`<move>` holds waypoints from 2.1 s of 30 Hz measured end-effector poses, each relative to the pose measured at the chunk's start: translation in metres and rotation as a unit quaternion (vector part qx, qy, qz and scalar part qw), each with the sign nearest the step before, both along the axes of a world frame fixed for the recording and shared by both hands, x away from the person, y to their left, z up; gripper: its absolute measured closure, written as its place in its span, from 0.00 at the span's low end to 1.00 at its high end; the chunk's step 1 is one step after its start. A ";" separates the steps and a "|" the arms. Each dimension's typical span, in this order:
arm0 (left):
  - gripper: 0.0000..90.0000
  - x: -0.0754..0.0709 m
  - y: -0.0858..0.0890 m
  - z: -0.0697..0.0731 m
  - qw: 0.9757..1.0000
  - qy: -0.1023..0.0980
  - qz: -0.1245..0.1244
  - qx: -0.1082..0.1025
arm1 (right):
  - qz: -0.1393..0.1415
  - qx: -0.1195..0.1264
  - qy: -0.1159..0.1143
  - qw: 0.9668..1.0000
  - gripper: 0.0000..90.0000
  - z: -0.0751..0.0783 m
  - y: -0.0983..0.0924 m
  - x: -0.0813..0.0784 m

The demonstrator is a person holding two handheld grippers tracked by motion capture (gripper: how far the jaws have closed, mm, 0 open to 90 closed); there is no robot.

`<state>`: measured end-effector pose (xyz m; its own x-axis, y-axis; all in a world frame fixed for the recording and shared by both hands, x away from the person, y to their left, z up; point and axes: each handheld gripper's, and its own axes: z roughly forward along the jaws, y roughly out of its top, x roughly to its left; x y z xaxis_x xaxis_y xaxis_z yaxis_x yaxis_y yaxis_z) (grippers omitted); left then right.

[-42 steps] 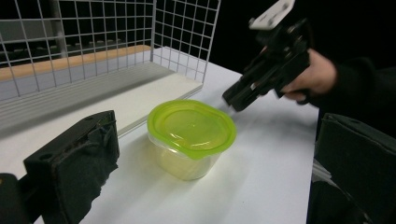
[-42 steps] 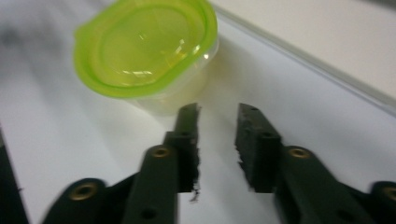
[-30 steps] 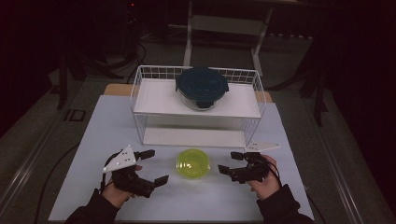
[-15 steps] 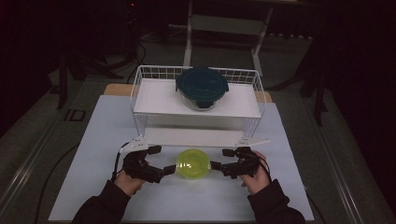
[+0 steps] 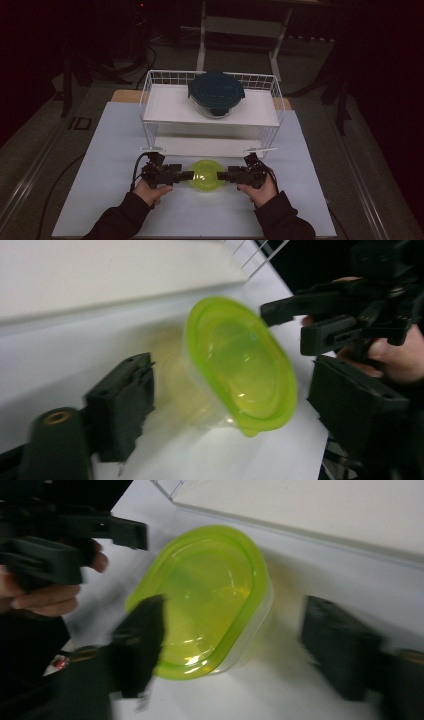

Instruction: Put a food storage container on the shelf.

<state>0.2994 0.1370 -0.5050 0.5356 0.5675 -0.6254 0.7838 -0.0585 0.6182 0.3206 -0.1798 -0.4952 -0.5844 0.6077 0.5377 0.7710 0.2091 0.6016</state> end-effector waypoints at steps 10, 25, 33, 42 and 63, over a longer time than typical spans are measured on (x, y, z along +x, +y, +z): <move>0.60 0.008 0.000 -0.014 0.997 0.068 0.011 -0.030 | -0.014 0.014 0.055 0.998 0.66 -0.009 -0.003 0.002; 0.90 -0.005 -0.010 -0.003 0.998 0.068 -0.009 0.002 | -0.017 0.028 0.063 0.997 0.90 -0.007 -0.004 -0.009; 0.90 -0.011 -0.010 0.004 0.998 0.058 -0.012 0.002 | -0.016 0.019 0.043 0.999 0.90 -0.003 -0.003 -0.020; 0.91 -0.017 -0.007 0.031 0.999 0.028 -0.019 0.001 | -0.017 0.033 0.020 0.999 0.90 0.019 -0.004 -0.028; 0.92 -0.030 -0.006 0.091 0.999 -0.033 -0.034 -0.027 | -0.014 0.060 -0.036 0.997 0.90 0.076 -0.010 -0.043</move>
<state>0.2697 0.1313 -0.4140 0.6126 0.4942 -0.6168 0.7372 -0.0758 0.6714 0.2779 -0.1901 -0.4190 -0.6076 0.5591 0.5641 0.7290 0.1110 0.6754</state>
